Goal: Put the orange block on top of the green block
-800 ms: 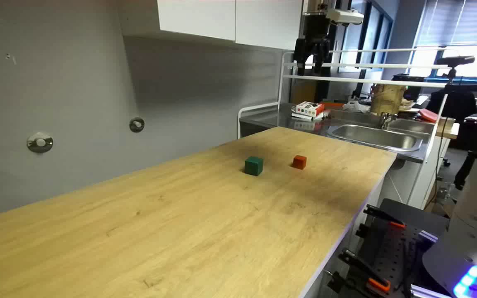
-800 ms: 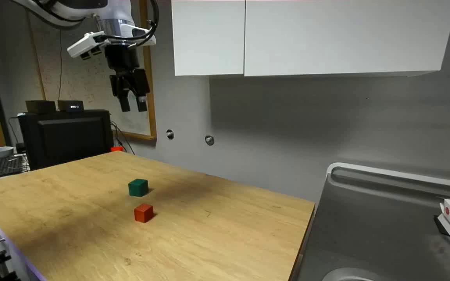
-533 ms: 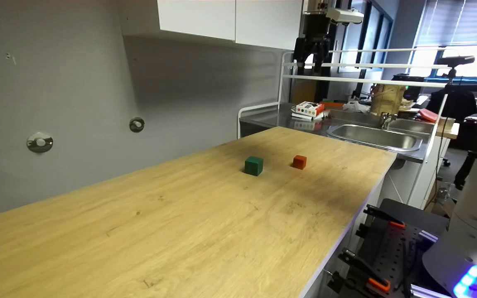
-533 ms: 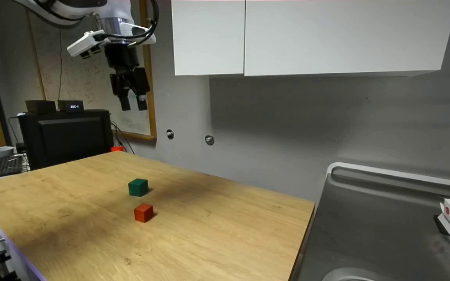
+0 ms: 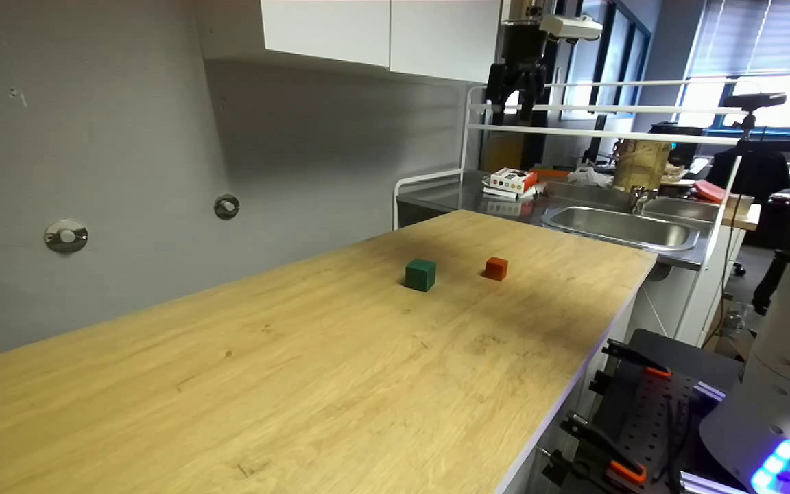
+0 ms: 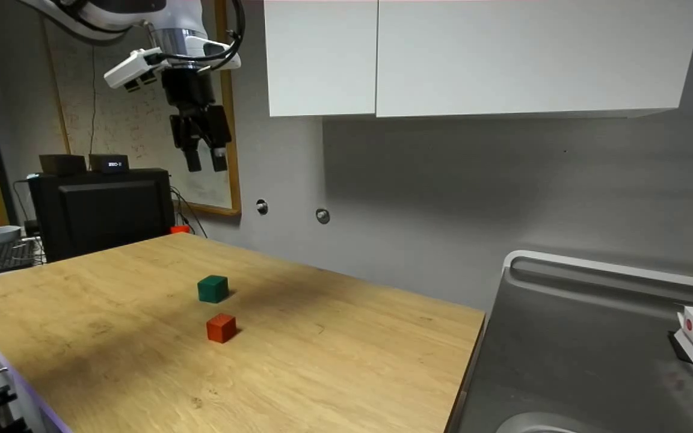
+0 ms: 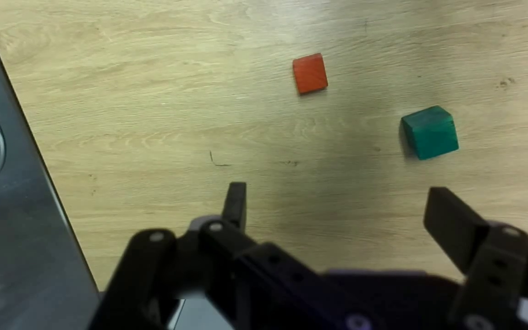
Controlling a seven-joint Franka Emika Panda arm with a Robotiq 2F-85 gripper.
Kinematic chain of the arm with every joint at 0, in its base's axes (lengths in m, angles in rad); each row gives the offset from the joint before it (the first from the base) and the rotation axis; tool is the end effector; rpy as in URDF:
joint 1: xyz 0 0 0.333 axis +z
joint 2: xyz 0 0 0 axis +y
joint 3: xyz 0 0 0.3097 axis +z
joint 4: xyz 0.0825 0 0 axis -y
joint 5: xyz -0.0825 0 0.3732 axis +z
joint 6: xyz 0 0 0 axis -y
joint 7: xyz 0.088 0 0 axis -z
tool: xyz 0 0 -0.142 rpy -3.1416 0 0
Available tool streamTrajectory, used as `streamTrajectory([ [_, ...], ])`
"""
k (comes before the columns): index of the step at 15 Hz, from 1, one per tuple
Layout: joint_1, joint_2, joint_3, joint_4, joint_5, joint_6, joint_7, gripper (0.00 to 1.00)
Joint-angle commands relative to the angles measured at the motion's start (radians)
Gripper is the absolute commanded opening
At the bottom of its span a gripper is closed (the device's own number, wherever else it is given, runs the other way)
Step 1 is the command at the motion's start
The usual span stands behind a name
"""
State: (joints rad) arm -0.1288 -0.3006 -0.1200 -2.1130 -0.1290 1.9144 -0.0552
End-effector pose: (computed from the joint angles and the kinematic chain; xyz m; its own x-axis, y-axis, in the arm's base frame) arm 0.4531 -0.1329 0.5110 0.9847 -0.1470 0.0935 -0.1558 -0.9832 0.0949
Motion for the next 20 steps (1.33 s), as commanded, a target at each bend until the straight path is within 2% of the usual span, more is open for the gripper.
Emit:
streamTrajectory([
  [1, -0.002, 0.028, -0.019, 0.007, 0.027, 0.038, -0.001, 1.0],
  [10, -0.028, 0.175, -0.087, -0.032, 0.174, 0.203, -0.02, 1.0],
  [20, -0.058, 0.329, -0.088, -0.096, 0.198, 0.182, -0.009, 1.0],
])
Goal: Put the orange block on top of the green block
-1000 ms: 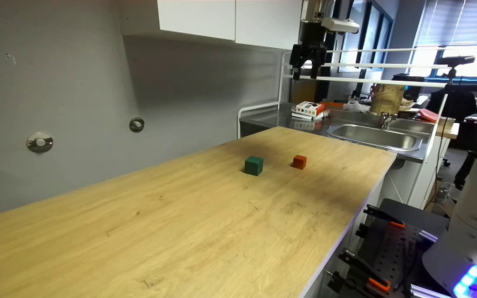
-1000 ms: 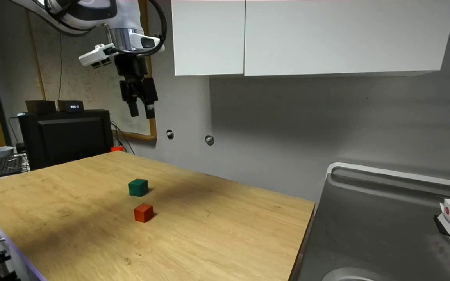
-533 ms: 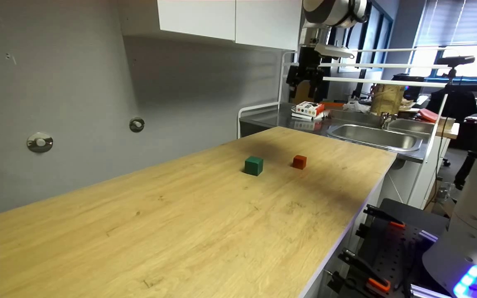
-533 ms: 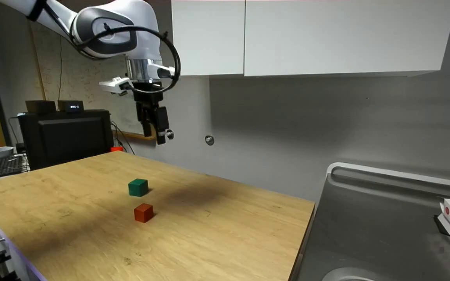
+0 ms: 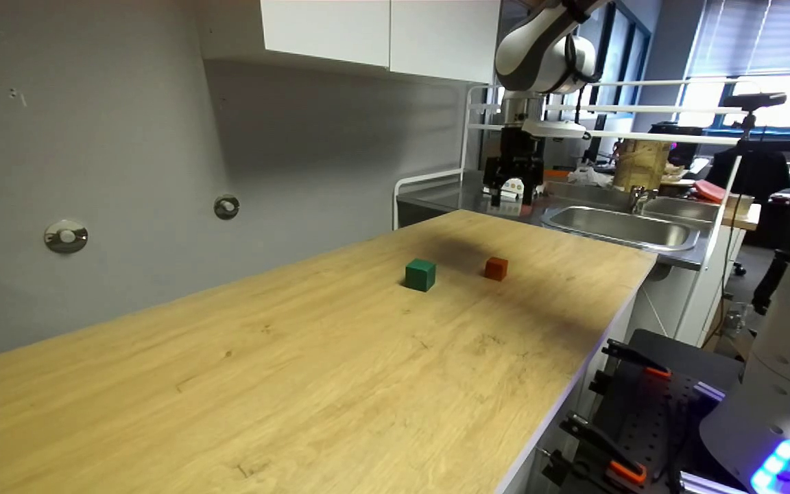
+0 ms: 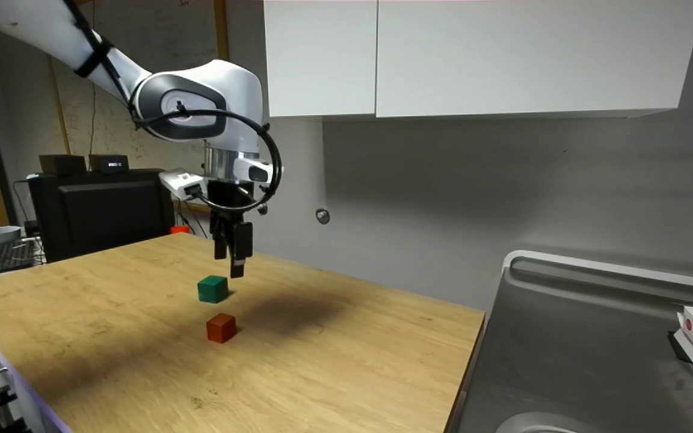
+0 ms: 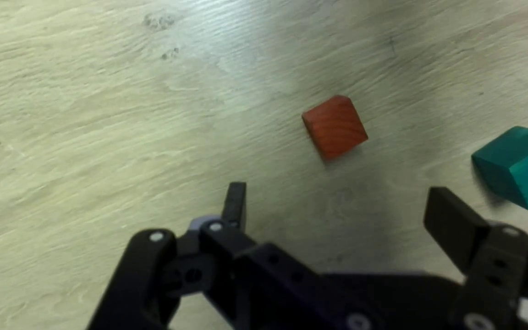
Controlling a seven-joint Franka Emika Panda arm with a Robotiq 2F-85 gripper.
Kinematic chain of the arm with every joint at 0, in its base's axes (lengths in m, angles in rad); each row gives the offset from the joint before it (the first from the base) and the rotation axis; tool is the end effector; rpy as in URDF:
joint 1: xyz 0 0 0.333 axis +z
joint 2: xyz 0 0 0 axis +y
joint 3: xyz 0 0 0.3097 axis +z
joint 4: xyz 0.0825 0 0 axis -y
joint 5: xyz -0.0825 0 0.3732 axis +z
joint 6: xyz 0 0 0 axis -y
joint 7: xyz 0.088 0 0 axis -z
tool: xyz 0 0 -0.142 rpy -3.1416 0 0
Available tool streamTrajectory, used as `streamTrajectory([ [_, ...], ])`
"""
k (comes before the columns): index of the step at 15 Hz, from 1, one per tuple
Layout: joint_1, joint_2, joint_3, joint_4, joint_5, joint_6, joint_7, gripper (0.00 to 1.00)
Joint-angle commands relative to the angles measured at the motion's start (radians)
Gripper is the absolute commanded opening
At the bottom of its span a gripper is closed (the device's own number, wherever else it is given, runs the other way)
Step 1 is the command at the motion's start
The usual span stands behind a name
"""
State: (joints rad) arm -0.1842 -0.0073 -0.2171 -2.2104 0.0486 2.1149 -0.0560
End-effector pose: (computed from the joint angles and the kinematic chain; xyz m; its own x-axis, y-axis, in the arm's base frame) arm 0.4665 -0.1940 0.3401 0.9288 -0.3605 -0.0864 -0.3651 -0.9298 -0.0457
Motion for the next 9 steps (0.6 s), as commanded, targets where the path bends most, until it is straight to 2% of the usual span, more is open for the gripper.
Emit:
streamTrajectory([
  [1, -0.001, 0.052, 0.012, 0.001, 0.017, -0.023, -0.003, 1.0],
  [9, -0.004, 0.196, 0.04, 0.029, 0.07, -0.088, -0.013, 1.0],
])
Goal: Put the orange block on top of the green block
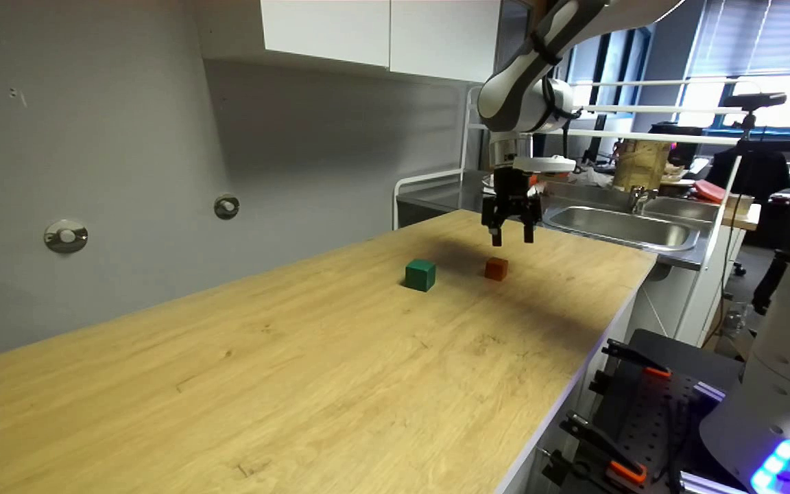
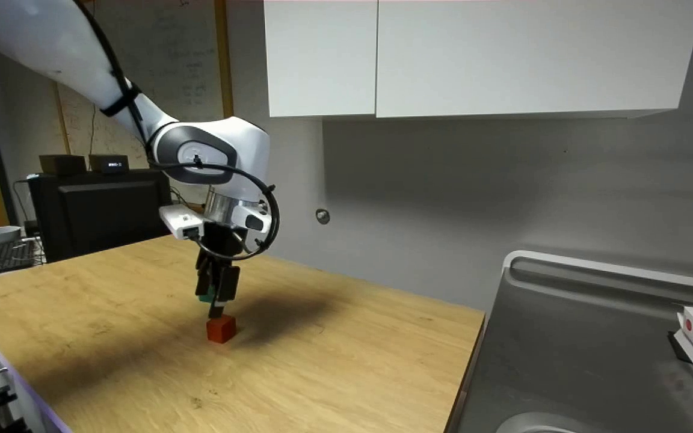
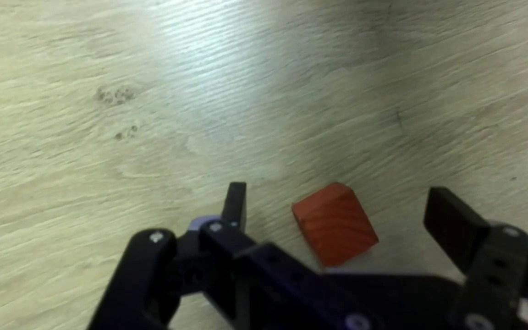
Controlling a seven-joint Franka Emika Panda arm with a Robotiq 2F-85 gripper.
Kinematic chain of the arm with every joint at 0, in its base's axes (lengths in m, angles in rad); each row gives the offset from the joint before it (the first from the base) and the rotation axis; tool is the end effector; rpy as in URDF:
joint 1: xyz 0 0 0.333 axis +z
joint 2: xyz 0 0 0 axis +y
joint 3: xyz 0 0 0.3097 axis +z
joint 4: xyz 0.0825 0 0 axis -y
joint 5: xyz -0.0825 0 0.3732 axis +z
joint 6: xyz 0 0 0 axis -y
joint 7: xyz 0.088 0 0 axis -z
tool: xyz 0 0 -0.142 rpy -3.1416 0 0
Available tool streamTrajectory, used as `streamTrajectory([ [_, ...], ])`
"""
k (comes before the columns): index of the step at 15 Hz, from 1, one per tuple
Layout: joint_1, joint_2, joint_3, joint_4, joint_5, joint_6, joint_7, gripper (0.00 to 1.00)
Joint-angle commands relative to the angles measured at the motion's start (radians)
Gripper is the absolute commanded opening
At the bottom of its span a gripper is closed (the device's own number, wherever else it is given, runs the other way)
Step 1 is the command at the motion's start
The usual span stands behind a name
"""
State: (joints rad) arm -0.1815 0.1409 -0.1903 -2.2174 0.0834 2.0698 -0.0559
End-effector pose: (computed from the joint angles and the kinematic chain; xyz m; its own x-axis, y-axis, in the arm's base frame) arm 0.4599 -0.1730 0.2619 0.8981 -0.3392 -0.2799 -0.3660 -0.9293 -0.0481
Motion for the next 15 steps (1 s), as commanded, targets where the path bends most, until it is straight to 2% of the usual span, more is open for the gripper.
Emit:
streamTrajectory([
  [1, -0.007, 0.064, 0.016, 0.04, 0.043, -0.048, -0.013, 1.0],
  [15, -0.032, 0.25, 0.052, 0.215, 0.1, -0.132, -0.044, 1.0],
])
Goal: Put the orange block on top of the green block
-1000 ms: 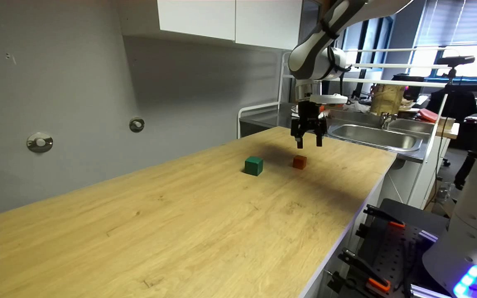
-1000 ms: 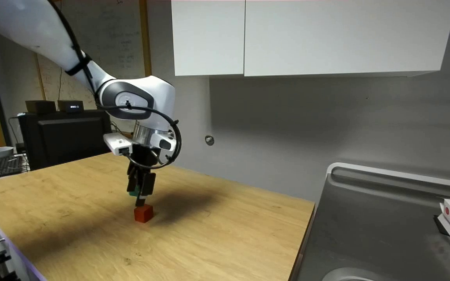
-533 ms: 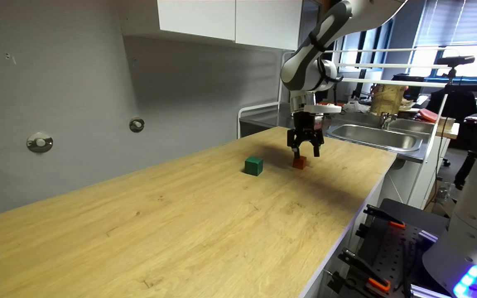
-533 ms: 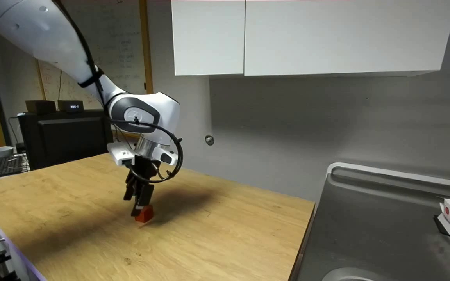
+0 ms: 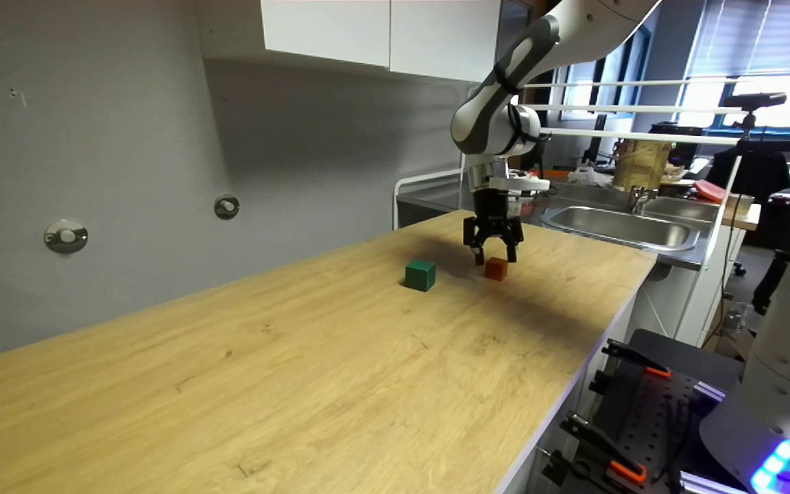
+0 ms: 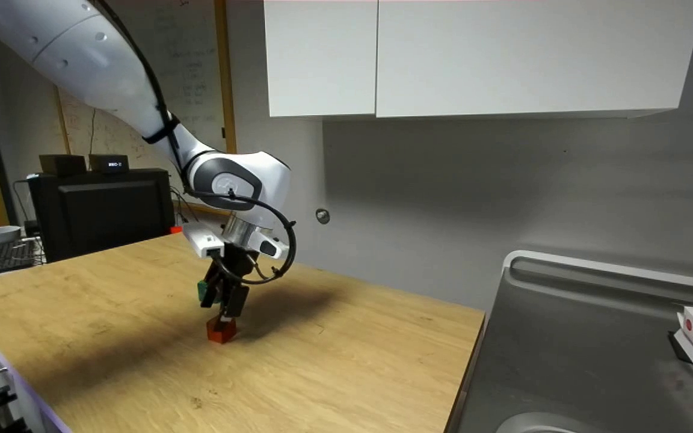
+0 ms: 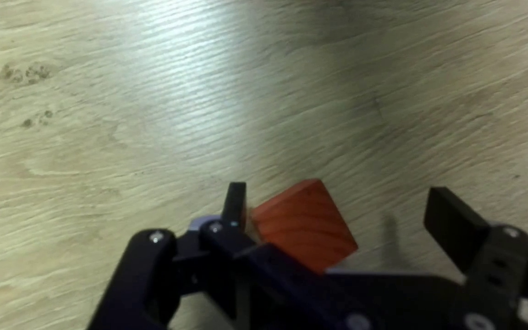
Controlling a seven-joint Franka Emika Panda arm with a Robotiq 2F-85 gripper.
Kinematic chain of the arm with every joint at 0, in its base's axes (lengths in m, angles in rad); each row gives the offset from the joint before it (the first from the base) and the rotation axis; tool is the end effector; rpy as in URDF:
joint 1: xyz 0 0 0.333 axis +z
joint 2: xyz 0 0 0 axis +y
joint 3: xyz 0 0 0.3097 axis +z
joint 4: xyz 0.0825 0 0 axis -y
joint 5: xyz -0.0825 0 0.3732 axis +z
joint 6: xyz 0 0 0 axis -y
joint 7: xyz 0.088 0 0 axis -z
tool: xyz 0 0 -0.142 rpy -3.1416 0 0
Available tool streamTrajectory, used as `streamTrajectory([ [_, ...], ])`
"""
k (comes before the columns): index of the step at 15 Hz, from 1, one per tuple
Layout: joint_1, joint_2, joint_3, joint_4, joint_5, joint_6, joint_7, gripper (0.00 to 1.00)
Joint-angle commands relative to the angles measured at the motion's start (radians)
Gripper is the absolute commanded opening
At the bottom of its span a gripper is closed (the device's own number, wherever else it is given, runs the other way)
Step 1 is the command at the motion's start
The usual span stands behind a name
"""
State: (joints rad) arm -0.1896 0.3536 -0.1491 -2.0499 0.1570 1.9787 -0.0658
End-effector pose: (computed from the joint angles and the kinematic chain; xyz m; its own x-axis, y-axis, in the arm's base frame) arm 0.4946 -0.1600 0.2108 0.8596 -0.3128 -0.4039 -0.3744 -0.9237 -0.0814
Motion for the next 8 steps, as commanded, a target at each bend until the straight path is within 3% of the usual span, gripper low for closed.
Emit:
streamTrajectory([
  [1, -0.027, 0.046, 0.011, 0.054, 0.027, -0.043, -0.036, 1.0],
  [2, -0.03, 0.052, 0.011, 0.058, 0.028, -0.044, -0.037, 1.0],
  [3, -0.032, 0.057, 0.012, 0.063, 0.028, -0.043, -0.041, 0.75],
  [5, -0.037, 0.063, 0.012, 0.07, 0.028, -0.045, -0.046, 0.69],
  [8, -0.044, 0.066, 0.014, 0.086, 0.032, -0.053, -0.054, 0.44],
])
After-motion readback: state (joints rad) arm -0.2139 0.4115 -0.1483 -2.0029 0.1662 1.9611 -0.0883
